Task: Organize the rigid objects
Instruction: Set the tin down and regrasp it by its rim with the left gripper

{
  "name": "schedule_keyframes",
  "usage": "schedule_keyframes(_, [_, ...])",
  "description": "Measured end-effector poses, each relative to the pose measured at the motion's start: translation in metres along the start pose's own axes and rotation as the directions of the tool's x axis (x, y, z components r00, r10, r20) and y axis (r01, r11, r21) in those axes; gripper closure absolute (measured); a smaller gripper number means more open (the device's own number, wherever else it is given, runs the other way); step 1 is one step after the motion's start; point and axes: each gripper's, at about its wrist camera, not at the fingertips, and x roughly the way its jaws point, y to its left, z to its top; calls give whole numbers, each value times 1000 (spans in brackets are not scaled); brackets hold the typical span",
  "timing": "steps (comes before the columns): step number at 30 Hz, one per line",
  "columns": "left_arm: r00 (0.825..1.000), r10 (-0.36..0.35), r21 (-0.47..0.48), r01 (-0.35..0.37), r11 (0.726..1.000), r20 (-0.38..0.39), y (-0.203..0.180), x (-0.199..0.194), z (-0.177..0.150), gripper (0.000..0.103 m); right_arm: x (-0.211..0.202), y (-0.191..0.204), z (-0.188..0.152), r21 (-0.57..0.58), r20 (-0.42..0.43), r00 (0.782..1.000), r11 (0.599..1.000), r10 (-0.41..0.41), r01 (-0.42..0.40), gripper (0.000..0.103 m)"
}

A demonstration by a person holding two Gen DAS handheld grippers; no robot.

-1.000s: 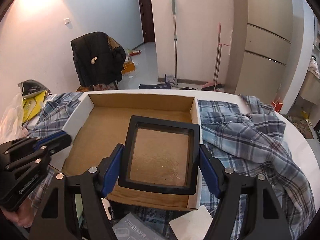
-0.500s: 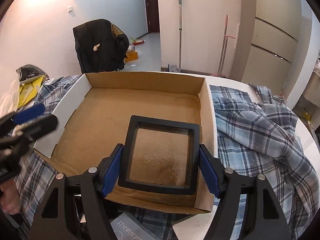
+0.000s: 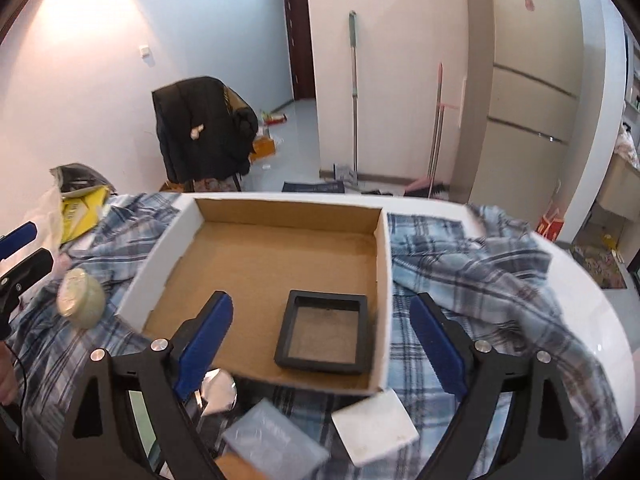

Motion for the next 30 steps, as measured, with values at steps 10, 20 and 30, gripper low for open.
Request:
schedule_keyframes(10, [980, 129, -60, -121, 991, 155, 25, -44, -20, 14, -91, -8, -12, 72, 201, 974, 993, -104, 91, 1])
schedule_keyframes(20, [1000, -12, -149, 8, 989, -28, 37, -2, -42, 14, -106, 6, -31, 21, 320, 945, 997, -71, 67, 0])
schedule_keyframes(30, [957, 30, -169, -81, 982, -288, 66, 75, -62, 14, -71, -1, -47, 8, 222, 973, 998, -68, 68, 0])
